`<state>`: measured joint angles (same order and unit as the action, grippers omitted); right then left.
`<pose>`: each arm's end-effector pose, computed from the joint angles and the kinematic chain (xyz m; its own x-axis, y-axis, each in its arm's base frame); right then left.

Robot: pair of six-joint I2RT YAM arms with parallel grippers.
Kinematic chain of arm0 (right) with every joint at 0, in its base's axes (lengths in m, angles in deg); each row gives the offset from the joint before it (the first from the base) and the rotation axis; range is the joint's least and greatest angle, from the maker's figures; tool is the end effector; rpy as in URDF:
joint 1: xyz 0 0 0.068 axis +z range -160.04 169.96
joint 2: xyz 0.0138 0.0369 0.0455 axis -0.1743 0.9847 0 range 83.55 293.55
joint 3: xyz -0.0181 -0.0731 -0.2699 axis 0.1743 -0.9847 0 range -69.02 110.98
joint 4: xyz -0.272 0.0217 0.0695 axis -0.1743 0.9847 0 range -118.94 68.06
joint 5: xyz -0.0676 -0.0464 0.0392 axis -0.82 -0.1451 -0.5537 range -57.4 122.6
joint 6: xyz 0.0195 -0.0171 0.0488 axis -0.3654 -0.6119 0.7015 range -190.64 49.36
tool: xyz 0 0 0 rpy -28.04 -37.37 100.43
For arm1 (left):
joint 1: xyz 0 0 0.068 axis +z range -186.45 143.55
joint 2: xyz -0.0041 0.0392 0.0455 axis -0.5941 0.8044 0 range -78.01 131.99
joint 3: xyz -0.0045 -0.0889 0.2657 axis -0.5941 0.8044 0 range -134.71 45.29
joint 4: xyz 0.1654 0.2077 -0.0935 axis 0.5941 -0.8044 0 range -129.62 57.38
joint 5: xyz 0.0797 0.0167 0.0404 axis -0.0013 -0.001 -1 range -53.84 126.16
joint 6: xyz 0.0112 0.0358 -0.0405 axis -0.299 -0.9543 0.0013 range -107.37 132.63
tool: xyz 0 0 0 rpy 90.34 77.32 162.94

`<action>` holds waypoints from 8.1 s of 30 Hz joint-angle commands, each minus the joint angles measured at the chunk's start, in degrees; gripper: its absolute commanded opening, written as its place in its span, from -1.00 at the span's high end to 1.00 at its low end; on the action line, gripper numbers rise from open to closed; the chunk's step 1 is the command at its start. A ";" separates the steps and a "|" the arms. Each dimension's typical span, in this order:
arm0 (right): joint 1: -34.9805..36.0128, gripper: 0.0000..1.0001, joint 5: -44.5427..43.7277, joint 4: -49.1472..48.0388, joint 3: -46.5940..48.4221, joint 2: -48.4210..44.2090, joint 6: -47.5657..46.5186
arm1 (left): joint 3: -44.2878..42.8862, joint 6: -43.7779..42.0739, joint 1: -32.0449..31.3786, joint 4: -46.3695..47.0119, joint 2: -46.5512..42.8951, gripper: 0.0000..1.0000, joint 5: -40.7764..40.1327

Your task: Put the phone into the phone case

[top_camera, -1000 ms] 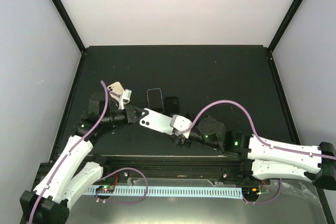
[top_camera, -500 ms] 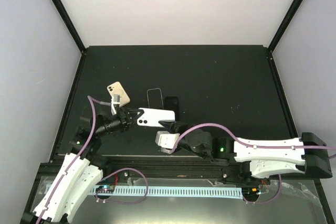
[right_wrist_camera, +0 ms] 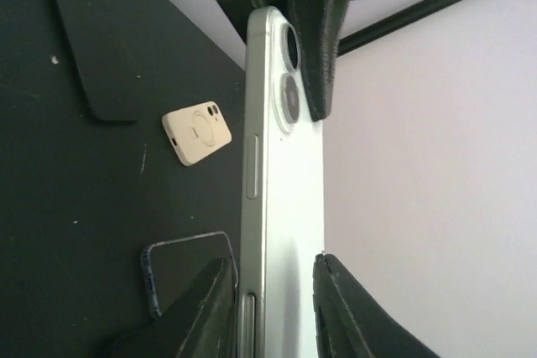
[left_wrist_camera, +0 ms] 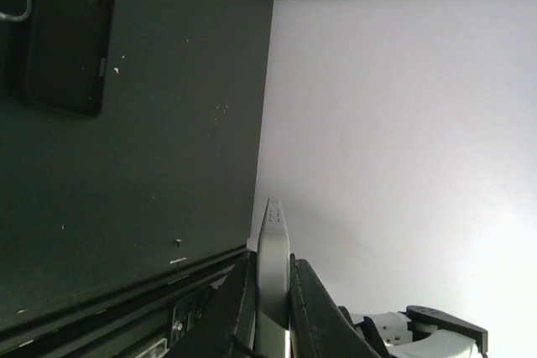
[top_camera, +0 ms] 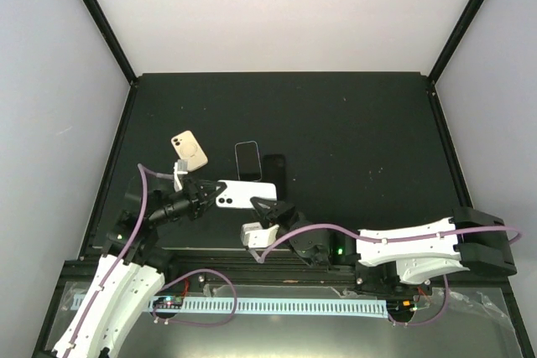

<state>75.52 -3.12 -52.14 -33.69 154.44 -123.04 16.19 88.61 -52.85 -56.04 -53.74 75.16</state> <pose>0.0439 0.2822 0.2416 0.5962 -0.6306 -0.4969 -0.4800 0.2161 -0.8502 0.1185 -0.0595 0.2745 -0.8422 -0.5380 -0.0349 -0.1049 0.2271 -0.9682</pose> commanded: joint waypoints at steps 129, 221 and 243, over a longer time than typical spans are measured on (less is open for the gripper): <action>-35.09 0.98 42.17 11.56 -3.94 12.92 101.79 | 16.58 -21.40 -12.40 25.29 25.19 -0.47 -9.89; -40.56 -0.71 49.39 13.37 -1.69 17.57 92.70 | 12.24 -18.15 -25.17 39.58 46.96 0.07 -26.28; -40.60 -0.42 63.08 -4.20 -5.25 21.28 107.21 | 12.85 -15.46 -26.81 47.24 55.17 0.40 -21.38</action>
<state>34.65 56.94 -49.67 -38.69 174.59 -21.01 29.44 72.86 -78.67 -9.51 1.43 53.30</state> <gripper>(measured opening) 0.715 0.316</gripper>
